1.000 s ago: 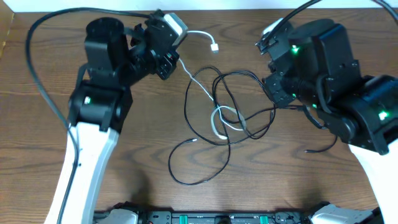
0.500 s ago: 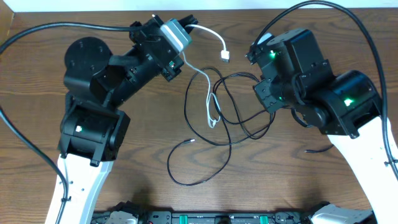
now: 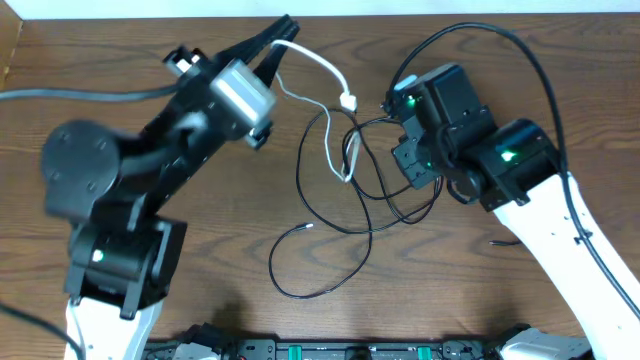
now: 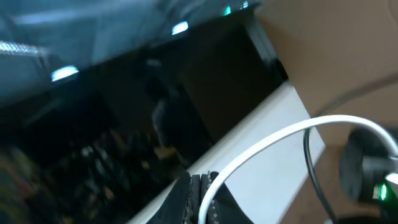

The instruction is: Untangle cables

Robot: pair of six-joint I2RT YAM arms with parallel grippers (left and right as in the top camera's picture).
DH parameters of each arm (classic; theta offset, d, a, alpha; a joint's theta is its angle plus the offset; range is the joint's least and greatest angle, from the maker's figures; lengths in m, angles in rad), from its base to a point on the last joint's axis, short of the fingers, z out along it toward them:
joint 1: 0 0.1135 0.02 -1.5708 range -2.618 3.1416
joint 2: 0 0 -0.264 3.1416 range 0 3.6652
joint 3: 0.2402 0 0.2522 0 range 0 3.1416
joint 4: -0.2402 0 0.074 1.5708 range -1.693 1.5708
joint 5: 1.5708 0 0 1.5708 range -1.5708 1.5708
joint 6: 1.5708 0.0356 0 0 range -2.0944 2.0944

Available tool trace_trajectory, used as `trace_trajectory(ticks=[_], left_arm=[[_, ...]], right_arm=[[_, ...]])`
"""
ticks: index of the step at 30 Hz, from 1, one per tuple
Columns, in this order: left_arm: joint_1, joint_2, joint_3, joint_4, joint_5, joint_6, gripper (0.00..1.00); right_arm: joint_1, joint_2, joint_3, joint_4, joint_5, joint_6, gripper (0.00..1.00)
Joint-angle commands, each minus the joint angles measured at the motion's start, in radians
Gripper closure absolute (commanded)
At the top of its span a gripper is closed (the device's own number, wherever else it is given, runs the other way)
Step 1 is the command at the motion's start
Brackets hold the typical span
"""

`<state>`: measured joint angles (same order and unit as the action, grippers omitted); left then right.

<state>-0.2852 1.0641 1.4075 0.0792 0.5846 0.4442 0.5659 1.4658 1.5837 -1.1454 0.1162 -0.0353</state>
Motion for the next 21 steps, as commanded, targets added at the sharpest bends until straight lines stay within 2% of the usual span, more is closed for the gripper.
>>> trace_trajectory(ticks=[1,10,14,21], left_arm=[[-0.003,-0.038,0.003,0.055,0.042,-0.009,0.93],[-0.003,-0.069,0.006,0.141,0.090,-0.014,0.93],[-0.002,-0.068,0.011,0.207,0.090,-0.077,0.93],[-0.002,-0.059,0.010,0.162,0.149,-0.129,0.92]], right_arm=[[-0.002,0.005,-0.056,0.025,-0.026,0.024,0.85],[-0.002,0.005,-0.130,0.065,-0.034,0.028,0.84],[-0.002,0.005,-0.135,0.069,-0.040,0.031,0.84],[-0.001,0.005,-0.135,0.081,-0.053,0.031,0.84]])
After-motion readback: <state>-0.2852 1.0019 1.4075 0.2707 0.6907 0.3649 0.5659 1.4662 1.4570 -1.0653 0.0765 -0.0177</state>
